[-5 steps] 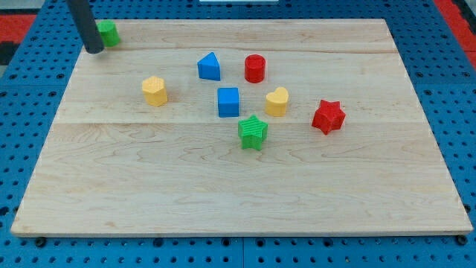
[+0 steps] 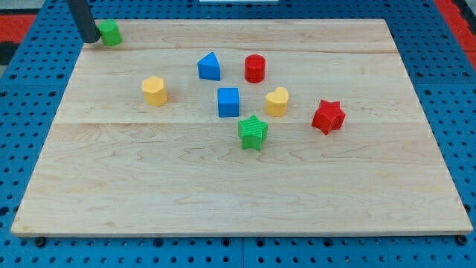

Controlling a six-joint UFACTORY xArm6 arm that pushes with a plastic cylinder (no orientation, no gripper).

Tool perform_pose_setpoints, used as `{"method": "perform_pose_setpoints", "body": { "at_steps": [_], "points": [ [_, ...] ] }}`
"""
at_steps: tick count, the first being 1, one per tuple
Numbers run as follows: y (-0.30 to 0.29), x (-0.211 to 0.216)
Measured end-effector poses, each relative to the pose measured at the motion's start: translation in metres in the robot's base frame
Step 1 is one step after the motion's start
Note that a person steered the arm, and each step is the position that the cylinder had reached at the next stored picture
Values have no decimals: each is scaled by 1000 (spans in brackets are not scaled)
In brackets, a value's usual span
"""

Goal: Slide the green circle right and up

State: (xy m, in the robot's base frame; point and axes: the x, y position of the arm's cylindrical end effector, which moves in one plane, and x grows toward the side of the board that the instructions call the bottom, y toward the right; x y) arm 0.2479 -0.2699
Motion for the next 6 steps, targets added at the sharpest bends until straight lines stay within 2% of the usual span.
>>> {"method": "perform_pose_setpoints", "body": {
  "at_steps": [6],
  "points": [
    [14,-9]
  ]
}}
